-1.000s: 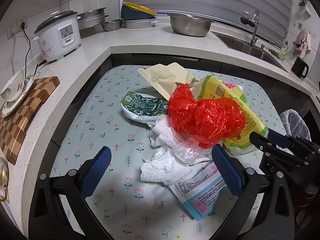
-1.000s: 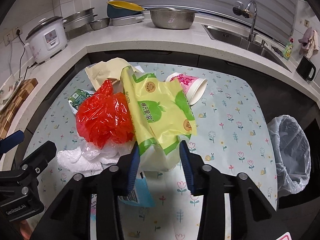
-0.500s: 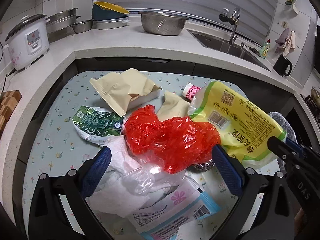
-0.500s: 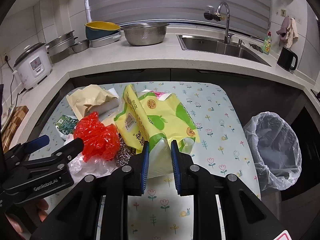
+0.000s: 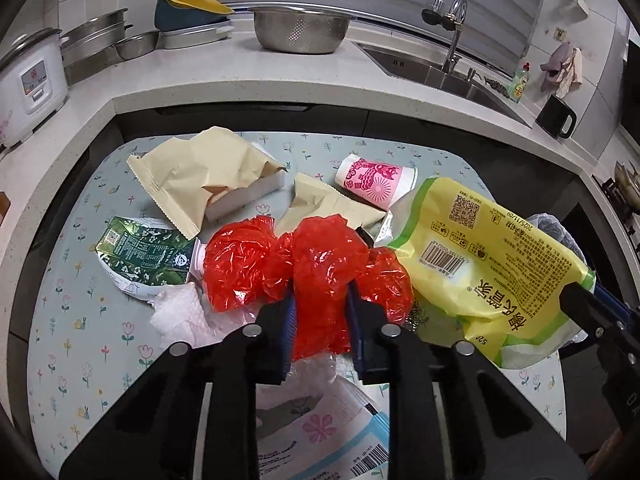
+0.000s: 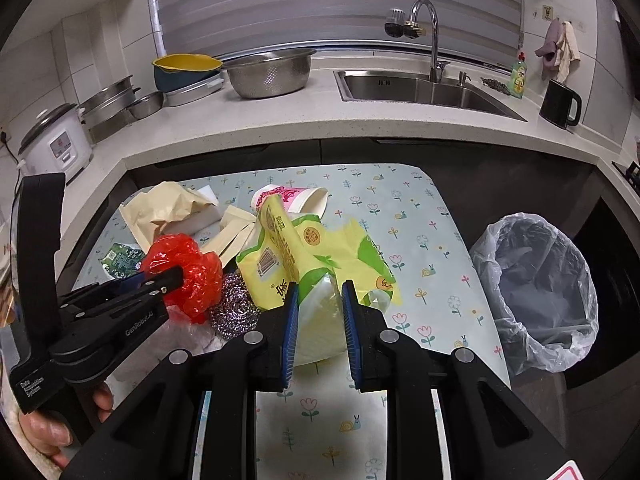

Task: Collect trash
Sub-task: 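Grasp the red plastic bag with the left tool while the right tool lifts the snack bag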

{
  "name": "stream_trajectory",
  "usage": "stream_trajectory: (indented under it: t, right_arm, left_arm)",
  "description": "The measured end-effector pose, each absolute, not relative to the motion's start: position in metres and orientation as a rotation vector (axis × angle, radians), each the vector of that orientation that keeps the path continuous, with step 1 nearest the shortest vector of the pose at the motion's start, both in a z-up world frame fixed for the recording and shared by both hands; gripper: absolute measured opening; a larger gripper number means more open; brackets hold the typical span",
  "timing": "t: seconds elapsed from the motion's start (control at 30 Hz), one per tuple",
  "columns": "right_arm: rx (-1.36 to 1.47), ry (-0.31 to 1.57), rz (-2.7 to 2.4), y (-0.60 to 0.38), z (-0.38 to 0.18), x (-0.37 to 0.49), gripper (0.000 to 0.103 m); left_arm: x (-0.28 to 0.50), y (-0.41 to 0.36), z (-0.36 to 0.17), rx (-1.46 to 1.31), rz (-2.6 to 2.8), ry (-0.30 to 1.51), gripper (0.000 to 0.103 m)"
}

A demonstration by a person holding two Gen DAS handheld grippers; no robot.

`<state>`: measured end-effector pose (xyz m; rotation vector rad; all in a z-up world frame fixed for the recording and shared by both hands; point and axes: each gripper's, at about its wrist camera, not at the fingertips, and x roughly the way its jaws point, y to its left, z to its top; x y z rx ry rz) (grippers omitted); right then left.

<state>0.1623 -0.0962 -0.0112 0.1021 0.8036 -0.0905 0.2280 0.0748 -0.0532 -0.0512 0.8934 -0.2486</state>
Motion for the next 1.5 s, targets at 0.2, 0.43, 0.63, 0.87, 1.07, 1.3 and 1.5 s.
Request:
stream_trajectory:
  t: [0.2, 0.43, 0.63, 0.87, 1.07, 1.3, 1.5]
  right_arm:
    - [0.118, 0.744, -0.125, -0.115, 0.013, 0.147, 0.020]
    - [0.133, 0.678, -0.183, -0.145, 0.040, 0.121, 0.019]
    - [0.151, 0.699, -0.231, -0.174, 0.045, 0.099, 0.019]
    - [0.173, 0.907, -0.236, -0.191, -0.010, 0.061, 0.020]
    - [0.270, 1.076, -0.176, -0.194, -0.062, 0.035, 0.040]
    - [0.235, 1.068, -0.110, -0.171, -0.068, 0.047, 0.057]
    - [0.155, 1.063, -0.076, -0.151, -0.076, 0.068, 0.057]
  left_arm:
    - [0.209, 0.072, -0.024, -0.049, -0.267, 0.836, 0.016]
    - [0.182, 0.049, 0.015, -0.027, -0.316, 0.778, 0.016]
    - [0.156, 0.015, 0.032, 0.012, -0.376, 0.762, 0.016]
    - [0.124, -0.004, 0.013, 0.047, -0.414, 0.817, 0.016]
    - [0.099, -0.004, -0.015, 0.065, -0.406, 0.896, 0.016]
    - [0.081, -0.003, -0.034, 0.093, -0.399, 0.944, 0.016]
    - [0.080, 0.001, -0.041, 0.104, -0.377, 0.959, 0.016]
